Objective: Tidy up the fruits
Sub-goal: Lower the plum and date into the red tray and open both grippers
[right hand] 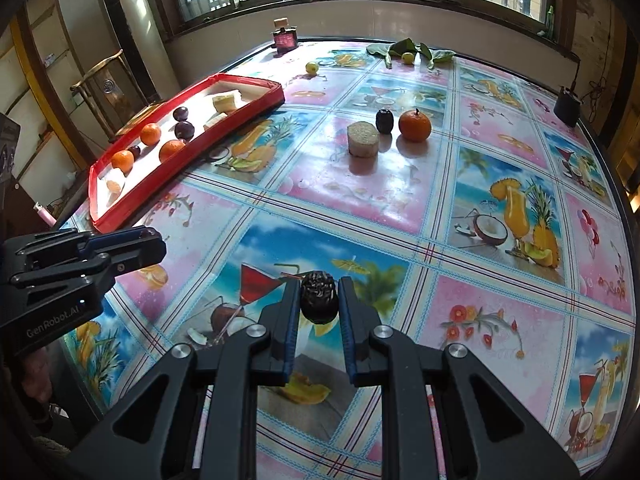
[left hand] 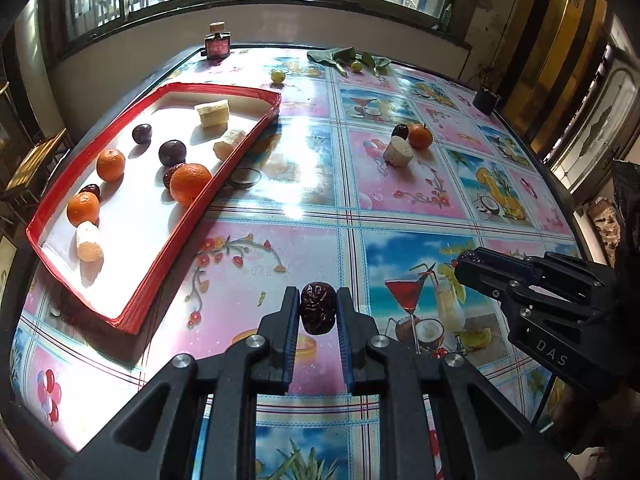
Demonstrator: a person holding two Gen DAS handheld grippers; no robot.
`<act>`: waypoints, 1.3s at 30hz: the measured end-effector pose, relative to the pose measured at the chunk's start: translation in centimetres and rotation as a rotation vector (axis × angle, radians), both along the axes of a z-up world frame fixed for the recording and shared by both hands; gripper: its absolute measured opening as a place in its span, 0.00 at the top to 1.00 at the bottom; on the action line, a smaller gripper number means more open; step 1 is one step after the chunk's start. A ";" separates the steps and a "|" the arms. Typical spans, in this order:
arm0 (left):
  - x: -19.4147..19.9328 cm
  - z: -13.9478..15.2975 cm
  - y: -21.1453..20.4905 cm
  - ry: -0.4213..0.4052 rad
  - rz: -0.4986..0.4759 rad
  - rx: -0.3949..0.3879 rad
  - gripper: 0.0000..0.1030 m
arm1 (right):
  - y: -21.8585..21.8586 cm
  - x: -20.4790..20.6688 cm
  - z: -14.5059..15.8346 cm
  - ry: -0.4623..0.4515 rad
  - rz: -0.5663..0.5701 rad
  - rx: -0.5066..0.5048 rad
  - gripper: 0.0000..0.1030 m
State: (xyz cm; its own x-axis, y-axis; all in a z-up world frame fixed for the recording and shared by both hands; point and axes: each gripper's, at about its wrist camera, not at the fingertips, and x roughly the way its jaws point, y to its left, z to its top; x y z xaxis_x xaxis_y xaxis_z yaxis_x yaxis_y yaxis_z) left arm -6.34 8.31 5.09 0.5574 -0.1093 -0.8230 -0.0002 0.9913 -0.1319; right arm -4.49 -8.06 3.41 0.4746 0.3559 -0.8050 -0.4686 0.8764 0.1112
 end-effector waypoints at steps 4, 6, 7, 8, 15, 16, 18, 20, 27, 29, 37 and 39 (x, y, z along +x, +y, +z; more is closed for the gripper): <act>-0.2 0.7 1.8 -0.013 0.033 -0.015 0.84 | 2.5 0.3 0.6 -0.011 0.045 0.012 0.80; -0.3 1.2 2.8 -0.022 0.051 -0.020 0.84 | 3.9 0.6 1.0 -0.016 0.071 0.018 0.80; -0.3 1.4 3.4 -0.026 0.063 -0.023 0.84 | 4.7 0.7 1.2 -0.018 0.084 0.024 0.80; -0.3 1.6 4.0 -0.029 0.074 -0.025 0.84 | 5.4 0.9 1.3 -0.017 0.097 0.029 0.80; 0.3 2.5 8.8 -0.042 0.173 -0.024 0.84 | 11.3 1.8 2.2 -0.030 0.192 0.055 0.80; 0.5 2.5 9.5 -0.043 0.187 -0.024 0.83 | 12.1 2.0 2.3 -0.032 0.204 0.056 0.80; 0.7 2.7 10.8 -0.045 0.215 -0.023 0.84 | 13.5 2.2 2.3 -0.031 0.226 0.059 0.80; 1.1 2.8 12.0 -0.045 0.235 -0.024 0.83 | 14.8 2.5 2.3 -0.031 0.241 0.064 0.80; 2.7 2.5 14.7 -0.036 0.278 -0.010 0.83 | 18.7 3.9 1.8 -0.002 0.271 0.086 0.80; 3.3 2.6 15.2 -0.040 0.288 -0.007 0.83 | 19.8 4.2 1.6 0.005 0.283 0.085 0.80; 6.5 1.6 16.7 -0.013 0.319 -0.008 0.83 | 22.5 5.2 0.1 0.025 0.304 0.061 0.80; 7.2 1.3 17.0 -0.002 0.327 -0.015 0.83 | 22.9 5.5 -0.3 0.031 0.305 0.053 0.80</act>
